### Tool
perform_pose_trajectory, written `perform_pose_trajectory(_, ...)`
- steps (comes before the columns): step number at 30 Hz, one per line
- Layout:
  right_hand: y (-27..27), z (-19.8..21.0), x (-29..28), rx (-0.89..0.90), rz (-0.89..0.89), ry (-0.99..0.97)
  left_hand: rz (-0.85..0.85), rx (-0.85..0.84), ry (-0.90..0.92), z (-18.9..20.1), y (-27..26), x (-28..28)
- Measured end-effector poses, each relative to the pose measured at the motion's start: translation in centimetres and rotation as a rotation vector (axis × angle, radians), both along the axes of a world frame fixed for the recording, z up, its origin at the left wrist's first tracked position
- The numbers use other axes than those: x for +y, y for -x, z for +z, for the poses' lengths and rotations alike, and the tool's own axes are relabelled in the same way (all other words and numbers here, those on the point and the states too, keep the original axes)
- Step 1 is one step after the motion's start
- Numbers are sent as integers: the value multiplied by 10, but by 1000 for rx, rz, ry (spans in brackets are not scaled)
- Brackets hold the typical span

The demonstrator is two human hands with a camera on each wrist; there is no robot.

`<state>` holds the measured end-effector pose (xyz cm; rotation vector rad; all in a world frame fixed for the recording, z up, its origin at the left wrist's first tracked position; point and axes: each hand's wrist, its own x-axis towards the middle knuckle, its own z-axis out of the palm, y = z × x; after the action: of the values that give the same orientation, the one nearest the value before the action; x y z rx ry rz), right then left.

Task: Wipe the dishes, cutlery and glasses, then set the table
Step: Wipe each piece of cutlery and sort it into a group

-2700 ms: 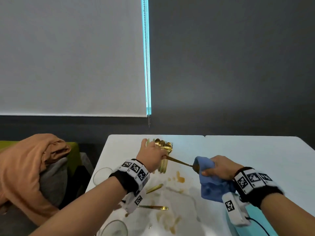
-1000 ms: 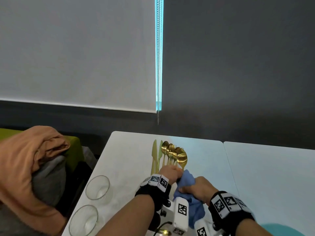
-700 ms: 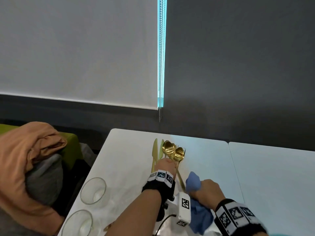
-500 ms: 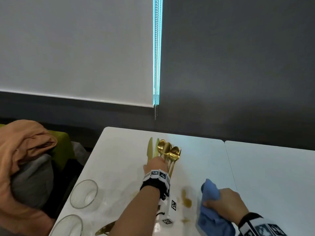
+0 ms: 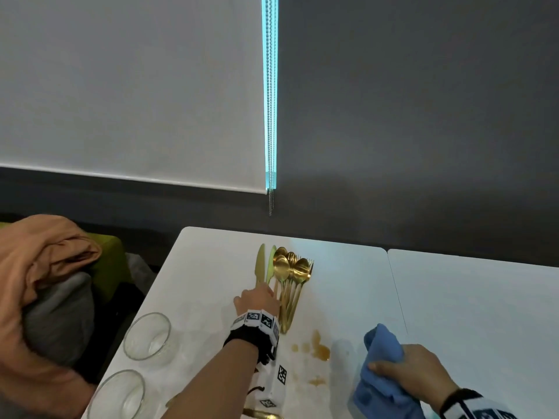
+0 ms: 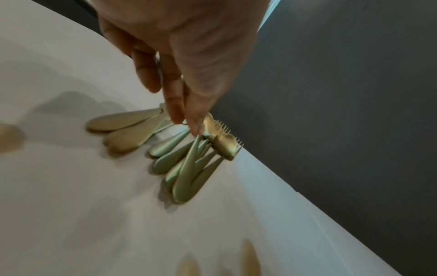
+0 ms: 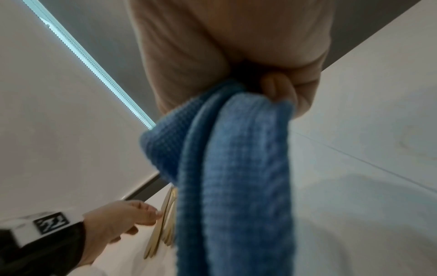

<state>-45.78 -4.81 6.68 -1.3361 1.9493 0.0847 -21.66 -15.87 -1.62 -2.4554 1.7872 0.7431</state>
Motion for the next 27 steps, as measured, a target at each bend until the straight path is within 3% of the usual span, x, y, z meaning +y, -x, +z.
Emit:
perform_pose_trajectory(8, -32, -1, 14, -84, 21, -5, -103, -91, -143, 4, -28, 77)
perform_pose_trajectory(15, -49, 4, 38, -110, 45, -6, -252, -295, -105, 0, -38, 135)
perform_pose_trajectory(20, -49, 2, 52, -127, -18, -12, -352, -331, -109, -1, -43, 145)
perform_pose_trajectory(27, -49, -9, 59, -141, -78, -44, -351, -313, -121, 2, -48, 142)
